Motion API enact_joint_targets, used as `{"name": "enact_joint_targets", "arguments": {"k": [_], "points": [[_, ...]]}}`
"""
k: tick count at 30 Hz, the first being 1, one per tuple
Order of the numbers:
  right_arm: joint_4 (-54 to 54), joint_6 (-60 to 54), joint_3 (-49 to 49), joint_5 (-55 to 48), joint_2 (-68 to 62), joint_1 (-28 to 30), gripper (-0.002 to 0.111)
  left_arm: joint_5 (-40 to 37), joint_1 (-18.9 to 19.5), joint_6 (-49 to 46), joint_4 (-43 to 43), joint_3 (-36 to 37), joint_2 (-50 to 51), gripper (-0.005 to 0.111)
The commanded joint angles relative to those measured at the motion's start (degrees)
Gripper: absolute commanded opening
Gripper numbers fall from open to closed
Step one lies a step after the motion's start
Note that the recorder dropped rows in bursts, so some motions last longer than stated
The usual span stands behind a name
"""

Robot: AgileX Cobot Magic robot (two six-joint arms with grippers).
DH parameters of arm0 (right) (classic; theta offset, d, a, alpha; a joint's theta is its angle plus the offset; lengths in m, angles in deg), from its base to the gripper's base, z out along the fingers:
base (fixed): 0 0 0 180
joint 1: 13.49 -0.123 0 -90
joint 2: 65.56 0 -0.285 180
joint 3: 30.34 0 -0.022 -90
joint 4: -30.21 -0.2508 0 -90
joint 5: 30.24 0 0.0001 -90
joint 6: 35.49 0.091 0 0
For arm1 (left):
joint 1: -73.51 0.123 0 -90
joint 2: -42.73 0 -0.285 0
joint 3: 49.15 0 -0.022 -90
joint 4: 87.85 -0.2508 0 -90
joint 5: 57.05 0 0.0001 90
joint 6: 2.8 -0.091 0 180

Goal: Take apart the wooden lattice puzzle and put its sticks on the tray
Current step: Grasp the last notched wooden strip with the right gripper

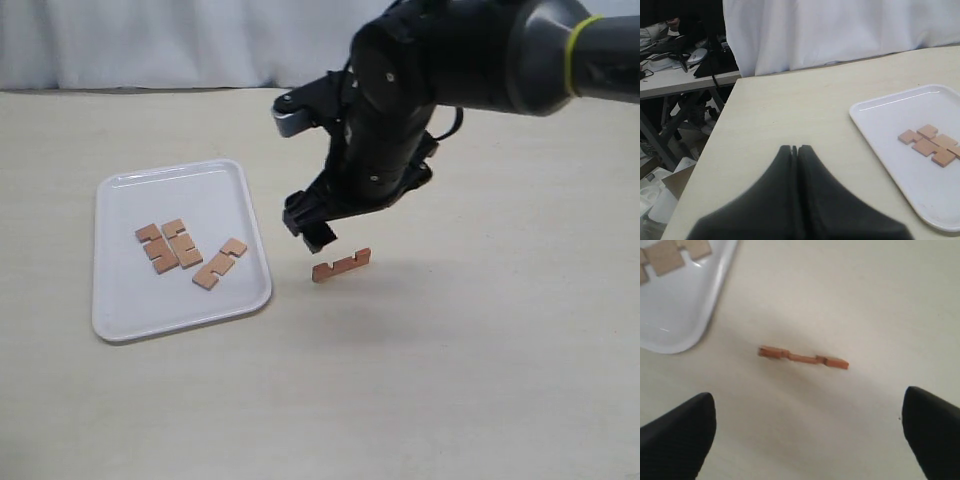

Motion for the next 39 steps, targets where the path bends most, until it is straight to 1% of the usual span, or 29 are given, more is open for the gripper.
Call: {"name": "enact_joint_targets", "arguments": {"k": [1, 8, 11, 20, 39], "points": [[-2.97, -1.08, 5.25, 3.68, 1.31, 3.05, 0.094, 0.75, -0.12, 0.16, 0.02, 0.14, -0.09, 0.000], [-5.47, -1.11, 10.52, 13.31, 1.20, 2.70, 0.094, 0.75, -0.12, 0.16, 0.18, 0.14, -0.09, 0.000], [-5.50, -1.11, 11.28, 15.69, 0.47, 2.70, 0.094, 0.75, -0.12, 0.16, 0.18, 0.14, -0.09, 0.000], [-5.50, -1.25, 11.16, 18.47, -3.57, 2.70, 0.094, 0.75, -0.12, 0.16, 0.18, 0.14, -0.09, 0.000], [-5.50, -1.25, 11.16, 23.20, -6.95, 2.70, 0.094, 0.75, -0.12, 0.16, 0.08, 0.14, -0.09, 0.000]]}}
